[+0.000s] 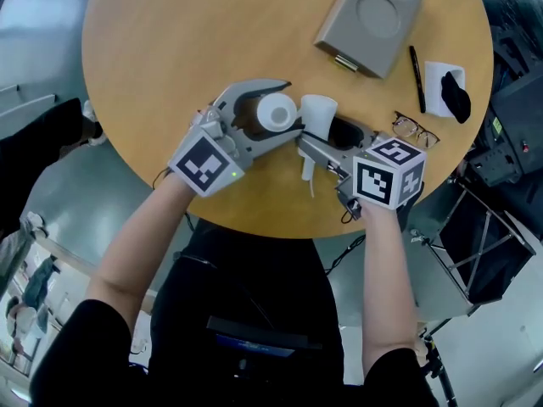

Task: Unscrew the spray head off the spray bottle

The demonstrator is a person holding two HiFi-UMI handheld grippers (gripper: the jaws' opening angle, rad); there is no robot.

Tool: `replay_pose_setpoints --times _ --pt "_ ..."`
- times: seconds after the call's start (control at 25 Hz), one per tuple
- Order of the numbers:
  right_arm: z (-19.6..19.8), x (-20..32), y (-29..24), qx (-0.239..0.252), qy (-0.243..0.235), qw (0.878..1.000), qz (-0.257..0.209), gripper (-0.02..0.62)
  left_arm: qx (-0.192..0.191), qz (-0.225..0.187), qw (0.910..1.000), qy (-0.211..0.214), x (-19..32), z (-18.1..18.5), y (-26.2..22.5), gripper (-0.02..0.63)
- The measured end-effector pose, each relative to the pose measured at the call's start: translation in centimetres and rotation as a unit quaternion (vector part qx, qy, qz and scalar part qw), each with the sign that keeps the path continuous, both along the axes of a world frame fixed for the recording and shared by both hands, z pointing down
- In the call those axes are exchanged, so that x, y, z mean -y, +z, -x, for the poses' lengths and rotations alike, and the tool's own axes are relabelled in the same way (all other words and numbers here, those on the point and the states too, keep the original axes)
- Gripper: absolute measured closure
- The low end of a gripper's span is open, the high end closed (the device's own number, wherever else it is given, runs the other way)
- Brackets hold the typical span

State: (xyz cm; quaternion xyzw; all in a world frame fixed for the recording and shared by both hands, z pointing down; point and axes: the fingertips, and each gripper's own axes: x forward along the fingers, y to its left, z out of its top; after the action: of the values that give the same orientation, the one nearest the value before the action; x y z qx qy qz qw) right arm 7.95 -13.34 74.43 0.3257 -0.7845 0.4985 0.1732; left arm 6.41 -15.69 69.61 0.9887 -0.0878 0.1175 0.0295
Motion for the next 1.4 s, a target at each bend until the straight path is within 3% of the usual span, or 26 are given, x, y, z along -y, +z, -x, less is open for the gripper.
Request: replay_pose_setpoints --times 0.28,0.44,0.88,1.16,1.4 --pt "0.3 0.2 -0.8 -0.040 -0.011 0.998 -0.037 0.256 -0.003 -0.004 1.0000 0.001 -0.1 0.8 -1.2 0.279" --pt "0.2 0.1 -0.4 -0.057 -0.019 0.997 -0.039 0.184 -0.007 0.006 0.9999 0.005 0.0 1.0 -1.0 0.255" --pt "0.1 -0.7 -3.9 -0.056 -0.013 0.996 -0.062 0.170 -0.003 -0.018 0.9997 -0.018 -0.7 2.1 -3.6 0.238" --pt "1.3 -2.5 -9.5 -0.023 -0.037 0.991 -0.130 0.170 0.000 -0.021 0.9963 -0.084 -1.3 4.4 -6.6 0.238" --pt "4.1 -5.6 -16.7 0.032 -0.074 0.973 -0.218 0.172 -0.028 0.017 0.9895 -0.141 -4.7 7.2 -11.6 0.238"
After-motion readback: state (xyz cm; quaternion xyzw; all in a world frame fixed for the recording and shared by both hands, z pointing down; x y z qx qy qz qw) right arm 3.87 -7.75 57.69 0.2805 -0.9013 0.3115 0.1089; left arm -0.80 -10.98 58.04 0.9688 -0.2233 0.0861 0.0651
